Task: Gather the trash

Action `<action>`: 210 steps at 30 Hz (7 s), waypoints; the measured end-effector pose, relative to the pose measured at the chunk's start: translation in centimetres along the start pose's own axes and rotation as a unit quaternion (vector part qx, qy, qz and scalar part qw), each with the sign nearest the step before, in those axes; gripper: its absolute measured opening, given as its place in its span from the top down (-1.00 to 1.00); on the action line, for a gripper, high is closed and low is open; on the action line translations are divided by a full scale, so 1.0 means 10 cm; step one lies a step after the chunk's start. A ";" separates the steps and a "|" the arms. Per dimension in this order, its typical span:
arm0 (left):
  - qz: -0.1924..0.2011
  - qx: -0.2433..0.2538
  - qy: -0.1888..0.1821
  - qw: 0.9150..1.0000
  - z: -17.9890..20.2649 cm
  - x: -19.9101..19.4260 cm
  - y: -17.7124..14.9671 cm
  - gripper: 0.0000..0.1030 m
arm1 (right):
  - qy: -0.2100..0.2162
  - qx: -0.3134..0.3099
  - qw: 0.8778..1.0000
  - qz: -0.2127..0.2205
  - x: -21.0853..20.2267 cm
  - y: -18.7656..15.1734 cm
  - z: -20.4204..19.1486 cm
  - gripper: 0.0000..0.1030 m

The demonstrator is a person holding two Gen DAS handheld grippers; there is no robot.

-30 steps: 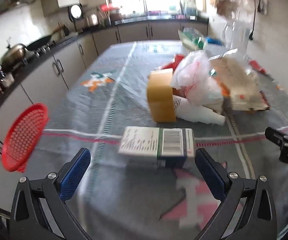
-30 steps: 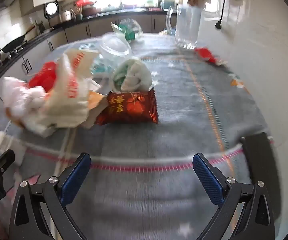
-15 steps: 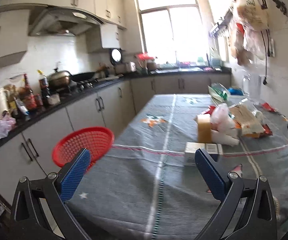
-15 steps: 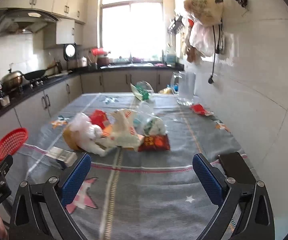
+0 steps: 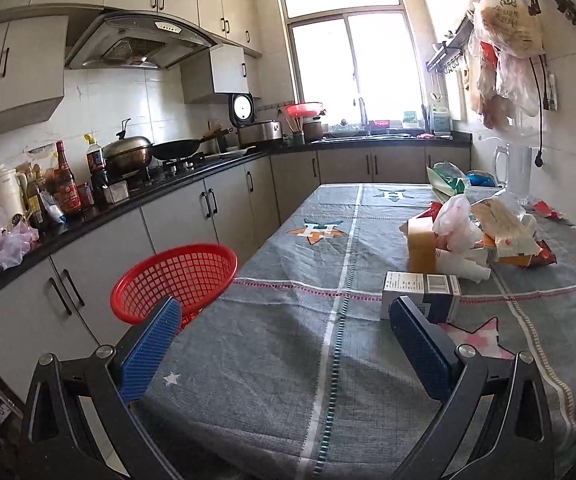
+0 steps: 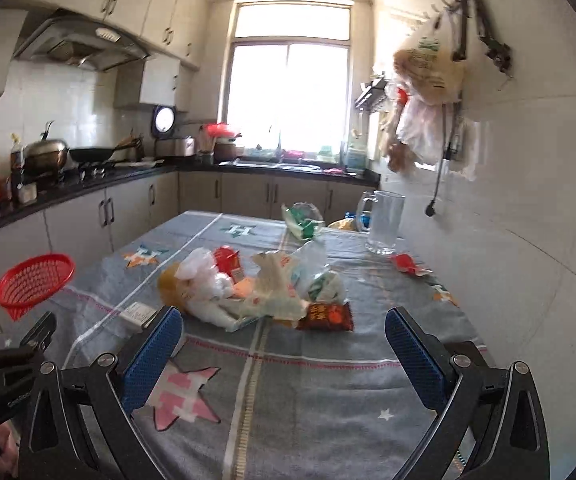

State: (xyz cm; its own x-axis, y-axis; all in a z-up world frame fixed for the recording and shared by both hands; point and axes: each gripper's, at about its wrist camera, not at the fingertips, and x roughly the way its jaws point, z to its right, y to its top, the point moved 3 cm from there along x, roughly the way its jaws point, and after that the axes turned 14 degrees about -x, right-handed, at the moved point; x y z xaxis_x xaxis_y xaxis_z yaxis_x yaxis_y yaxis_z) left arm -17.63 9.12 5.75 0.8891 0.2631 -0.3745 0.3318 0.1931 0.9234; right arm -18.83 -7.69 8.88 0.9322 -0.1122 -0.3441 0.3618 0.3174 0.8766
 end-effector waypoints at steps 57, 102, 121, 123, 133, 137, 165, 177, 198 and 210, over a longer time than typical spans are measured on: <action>-0.009 0.003 0.006 1.000 -0.04 0.07 -0.08 -1.00 | 0.031 -0.042 0.998 -0.022 0.13 -0.07 -0.31 -1.00; -0.340 -0.010 -0.281 0.897 0.91 1.71 0.10 -0.95 | 0.113 0.121 0.980 -0.113 0.67 -0.43 0.51 -0.59; -0.292 0.151 -0.328 0.886 1.04 1.27 -0.16 -0.95 | 0.107 0.144 0.976 -0.122 0.72 -0.50 0.65 -0.59; -0.298 0.154 -0.338 0.880 1.09 1.28 -0.19 -0.92 | 0.106 0.145 0.976 -0.122 0.73 -0.50 0.67 -0.59; -0.311 0.164 -0.304 0.885 1.33 1.23 -0.35 0.09 | 0.161 0.158 0.967 -0.118 0.93 -0.33 0.77 -0.49; -0.297 0.163 -0.283 0.897 1.37 1.20 -0.38 0.22 | 0.201 0.174 0.954 -0.138 1.21 -0.23 0.76 -0.27; -0.263 0.093 -0.286 0.917 1.11 1.03 -0.22 0.33 | 0.203 0.164 0.954 -0.149 1.74 -0.05 0.50 0.28; -0.201 0.061 -0.257 0.943 0.78 0.65 0.02 0.33 | 0.226 0.149 0.955 -0.121 1.27 -0.05 0.34 0.28; -0.178 0.022 -0.207 0.962 0.30 0.79 0.24 0.33 | 0.275 0.084 0.949 -0.127 1.14 0.08 -0.29 0.28; -0.158 -0.016 -0.179 0.971 -0.14 0.84 0.44 0.32 | 0.291 0.057 0.947 -0.128 1.21 0.24 -0.55 0.28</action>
State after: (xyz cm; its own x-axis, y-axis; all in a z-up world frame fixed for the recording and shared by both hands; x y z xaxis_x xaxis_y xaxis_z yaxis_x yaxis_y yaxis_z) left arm -9.09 13.47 6.54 0.7986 -0.1579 -0.5808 0.6015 0.2425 0.7612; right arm -6.71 -3.12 4.93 0.6625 0.3760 -0.6478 0.6048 0.2416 0.7588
